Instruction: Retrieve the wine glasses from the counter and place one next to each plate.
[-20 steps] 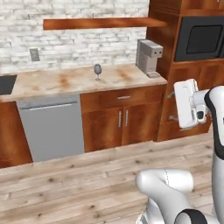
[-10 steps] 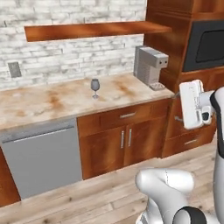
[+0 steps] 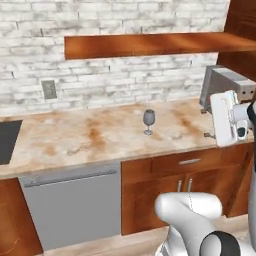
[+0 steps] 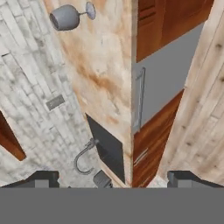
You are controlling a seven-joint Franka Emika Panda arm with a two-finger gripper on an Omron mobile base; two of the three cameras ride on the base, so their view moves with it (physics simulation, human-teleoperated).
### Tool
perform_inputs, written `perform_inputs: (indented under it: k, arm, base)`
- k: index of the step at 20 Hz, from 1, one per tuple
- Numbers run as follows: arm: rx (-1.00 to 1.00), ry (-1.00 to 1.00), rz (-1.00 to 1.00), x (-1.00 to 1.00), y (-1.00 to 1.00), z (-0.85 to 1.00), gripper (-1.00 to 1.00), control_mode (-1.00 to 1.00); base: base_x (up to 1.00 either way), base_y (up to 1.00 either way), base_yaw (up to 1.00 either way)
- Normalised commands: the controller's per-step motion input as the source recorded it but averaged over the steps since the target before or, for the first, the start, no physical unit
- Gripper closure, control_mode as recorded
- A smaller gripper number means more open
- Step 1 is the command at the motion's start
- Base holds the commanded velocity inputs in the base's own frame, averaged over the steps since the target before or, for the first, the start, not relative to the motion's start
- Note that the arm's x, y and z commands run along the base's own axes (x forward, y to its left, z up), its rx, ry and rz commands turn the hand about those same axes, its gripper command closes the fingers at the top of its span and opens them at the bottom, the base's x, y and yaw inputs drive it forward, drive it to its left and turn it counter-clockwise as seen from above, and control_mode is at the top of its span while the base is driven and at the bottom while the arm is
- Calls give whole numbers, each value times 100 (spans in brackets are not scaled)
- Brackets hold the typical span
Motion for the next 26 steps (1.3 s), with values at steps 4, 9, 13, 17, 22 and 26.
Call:
perform_inputs:
  k: [4, 9, 13, 17, 22, 26]
  arm:
    - [0, 0, 0, 0, 0, 0, -100, 100]
    - [0, 0, 0, 0, 0, 0, -100, 100]
    - [0, 0, 0, 0, 0, 0, -100, 100]
    - [0, 0, 0, 0, 0, 0, -100, 100]
    - [0, 18, 0, 29, -5, -7, -100, -100]
    - [0, 29, 0, 40, -39, -20, -100, -100]
  base:
    - [70, -10, 34]
    - [95, 9, 8]
    - [80, 22, 0]
    - [3, 1, 0]
    - [4, 0, 0]
    - [0, 0, 0]
